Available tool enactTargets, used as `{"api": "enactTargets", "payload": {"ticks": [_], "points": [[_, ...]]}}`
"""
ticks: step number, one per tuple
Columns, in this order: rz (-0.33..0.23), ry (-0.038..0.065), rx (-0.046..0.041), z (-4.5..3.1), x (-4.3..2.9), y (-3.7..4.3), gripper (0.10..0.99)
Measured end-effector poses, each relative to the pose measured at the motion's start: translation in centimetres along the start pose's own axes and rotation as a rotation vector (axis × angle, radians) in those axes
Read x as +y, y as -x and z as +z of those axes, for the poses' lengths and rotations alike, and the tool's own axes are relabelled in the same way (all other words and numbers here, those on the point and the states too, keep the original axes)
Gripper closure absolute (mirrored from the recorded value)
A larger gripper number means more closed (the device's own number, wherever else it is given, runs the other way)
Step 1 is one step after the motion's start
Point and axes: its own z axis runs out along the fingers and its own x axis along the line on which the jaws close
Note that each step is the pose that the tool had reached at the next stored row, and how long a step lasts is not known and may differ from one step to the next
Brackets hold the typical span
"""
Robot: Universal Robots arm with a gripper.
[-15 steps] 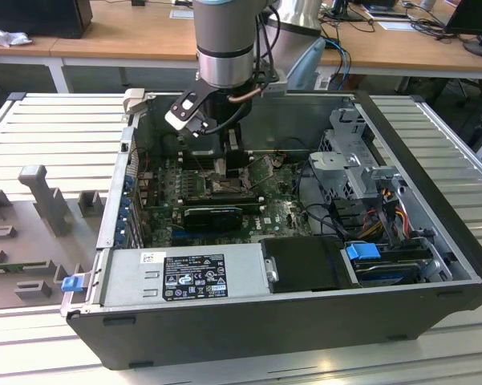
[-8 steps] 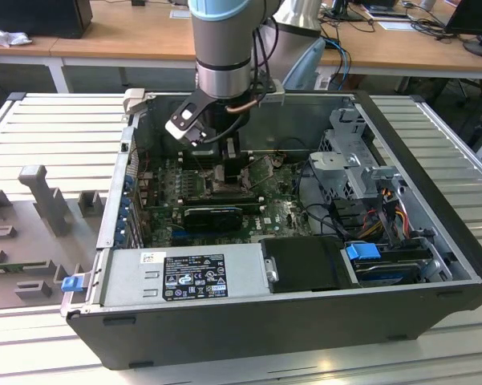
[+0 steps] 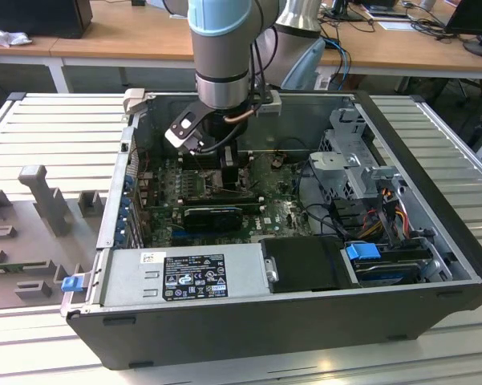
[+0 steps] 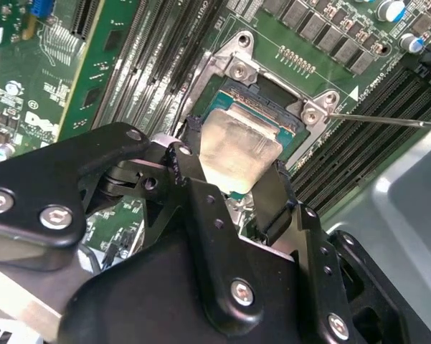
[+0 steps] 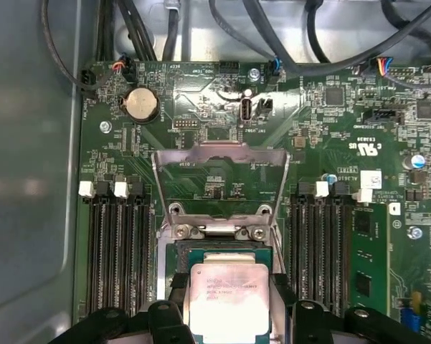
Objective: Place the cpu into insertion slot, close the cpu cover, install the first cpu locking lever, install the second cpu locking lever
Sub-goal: 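Place the cpu into insertion slot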
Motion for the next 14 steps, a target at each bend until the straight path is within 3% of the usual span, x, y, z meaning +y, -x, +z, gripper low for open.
{"api": "enactTargets", "payload": {"ticks": [10,14], "points": [[-0.002,-0.001,0.0002,0.88,-0.16,-0.19,0.557],[-0.002,-0.001,0.0000,0.90,-0.16,-0.20,0.557]]}}
